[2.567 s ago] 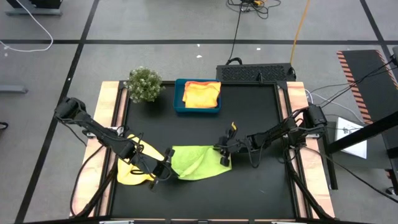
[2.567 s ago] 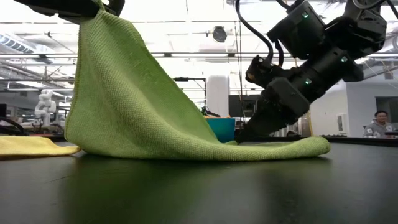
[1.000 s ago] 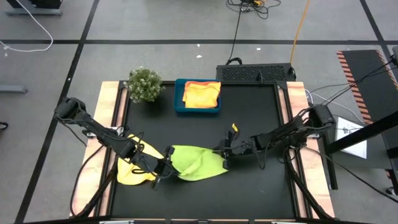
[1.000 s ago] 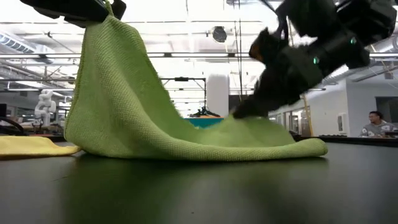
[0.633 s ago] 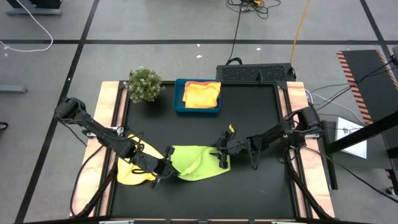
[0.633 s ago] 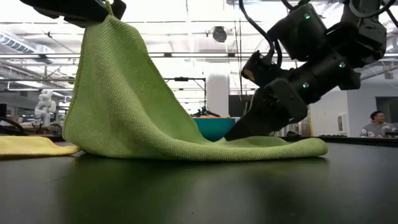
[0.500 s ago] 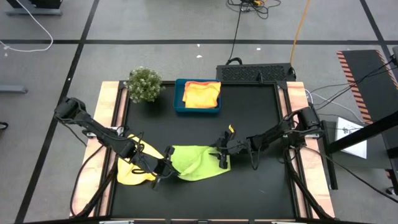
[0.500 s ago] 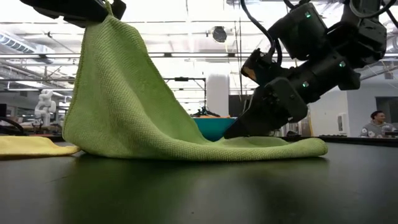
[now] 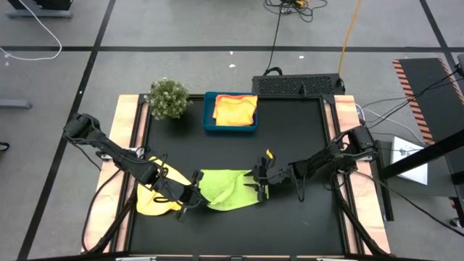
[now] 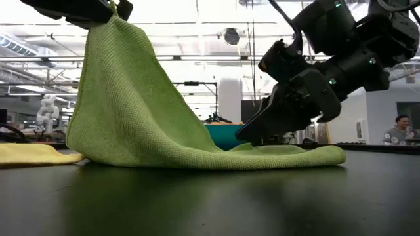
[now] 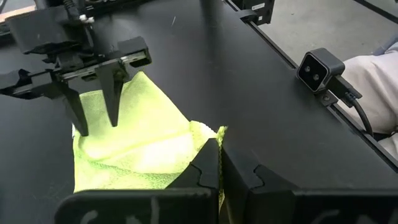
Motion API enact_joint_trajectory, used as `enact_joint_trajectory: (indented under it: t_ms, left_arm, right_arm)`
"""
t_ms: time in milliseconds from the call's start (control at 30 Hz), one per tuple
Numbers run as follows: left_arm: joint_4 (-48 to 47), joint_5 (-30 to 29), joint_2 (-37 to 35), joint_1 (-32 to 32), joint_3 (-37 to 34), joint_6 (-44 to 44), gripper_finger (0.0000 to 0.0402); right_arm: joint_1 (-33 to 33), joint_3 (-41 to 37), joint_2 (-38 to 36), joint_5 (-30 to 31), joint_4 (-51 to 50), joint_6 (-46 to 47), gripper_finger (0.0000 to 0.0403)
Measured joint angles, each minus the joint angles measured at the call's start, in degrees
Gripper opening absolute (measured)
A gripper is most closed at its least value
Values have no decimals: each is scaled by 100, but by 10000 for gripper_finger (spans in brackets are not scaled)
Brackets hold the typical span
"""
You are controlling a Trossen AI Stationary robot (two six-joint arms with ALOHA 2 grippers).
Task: Fold microfiber towels
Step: Fold the green microfiber towel
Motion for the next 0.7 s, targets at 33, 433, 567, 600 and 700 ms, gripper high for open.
enact_joint_trajectory:
  t_ms: [33, 433, 567, 600, 700]
  left_arm:
    - [2, 0, 0, 0, 0, 0, 9]
    - [2, 2, 0, 0, 0, 0, 10]
    - [1, 2, 0, 0, 0, 0, 19]
    - [3, 2, 0, 0, 0, -2, 18]
    - [3, 2, 0, 0, 0, -4, 8]
  right_arm:
    - [14, 2, -1, 10, -27, 0, 167]
    - [-9, 0, 8, 901, 4, -344, 167]
    - [-39, 2, 4, 895, 133, -452, 167]
    - [-52, 2, 4, 897, 44, -394, 167]
    - [-83, 2, 4, 895, -355, -152, 167]
